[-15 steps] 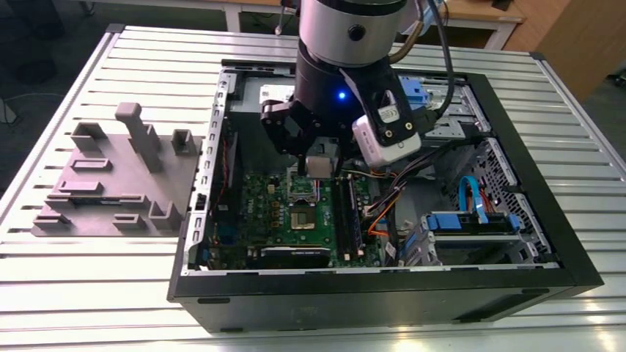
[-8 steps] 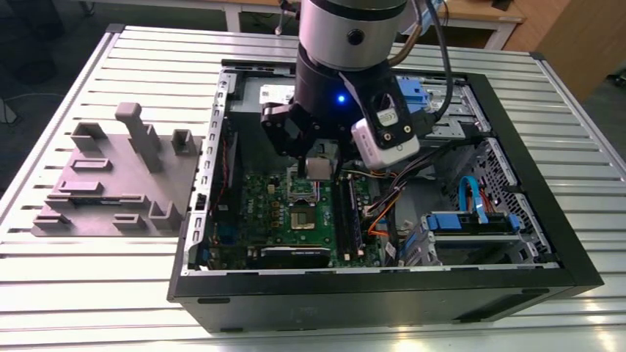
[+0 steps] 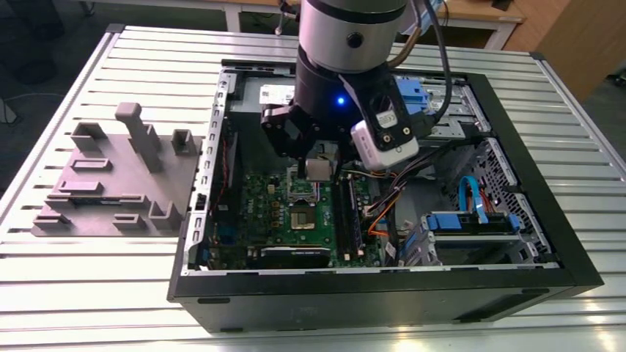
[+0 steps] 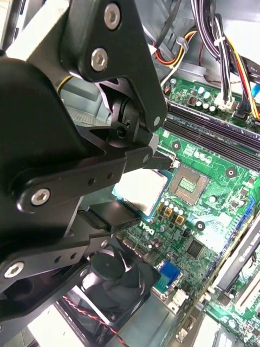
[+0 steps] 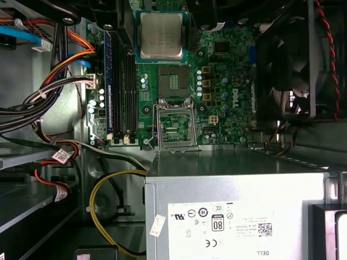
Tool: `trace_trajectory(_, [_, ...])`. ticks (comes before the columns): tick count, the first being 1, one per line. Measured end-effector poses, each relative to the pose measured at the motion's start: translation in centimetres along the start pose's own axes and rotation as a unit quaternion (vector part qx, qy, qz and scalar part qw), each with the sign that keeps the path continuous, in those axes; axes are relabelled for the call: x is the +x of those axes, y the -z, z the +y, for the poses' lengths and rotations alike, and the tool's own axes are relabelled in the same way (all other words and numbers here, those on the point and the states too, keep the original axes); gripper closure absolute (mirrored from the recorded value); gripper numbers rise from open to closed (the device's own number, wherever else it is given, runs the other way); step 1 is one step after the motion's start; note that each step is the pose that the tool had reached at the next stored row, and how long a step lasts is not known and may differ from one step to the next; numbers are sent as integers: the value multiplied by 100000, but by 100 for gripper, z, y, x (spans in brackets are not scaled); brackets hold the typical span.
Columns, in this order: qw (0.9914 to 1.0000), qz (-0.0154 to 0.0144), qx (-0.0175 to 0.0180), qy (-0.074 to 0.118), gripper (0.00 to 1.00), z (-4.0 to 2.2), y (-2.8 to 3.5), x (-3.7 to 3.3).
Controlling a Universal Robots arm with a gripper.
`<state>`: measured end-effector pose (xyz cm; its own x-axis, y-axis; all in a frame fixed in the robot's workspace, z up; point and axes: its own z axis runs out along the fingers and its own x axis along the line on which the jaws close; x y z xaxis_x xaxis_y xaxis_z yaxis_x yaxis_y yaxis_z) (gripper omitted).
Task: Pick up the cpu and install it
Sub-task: 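Place the cpu into insertion slot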
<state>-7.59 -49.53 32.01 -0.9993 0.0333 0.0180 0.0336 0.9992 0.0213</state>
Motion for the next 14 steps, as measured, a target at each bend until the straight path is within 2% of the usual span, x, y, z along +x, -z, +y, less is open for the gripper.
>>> trace_trajectory(14, [100000,-3,-4,-1,53,-1,-46,-1])
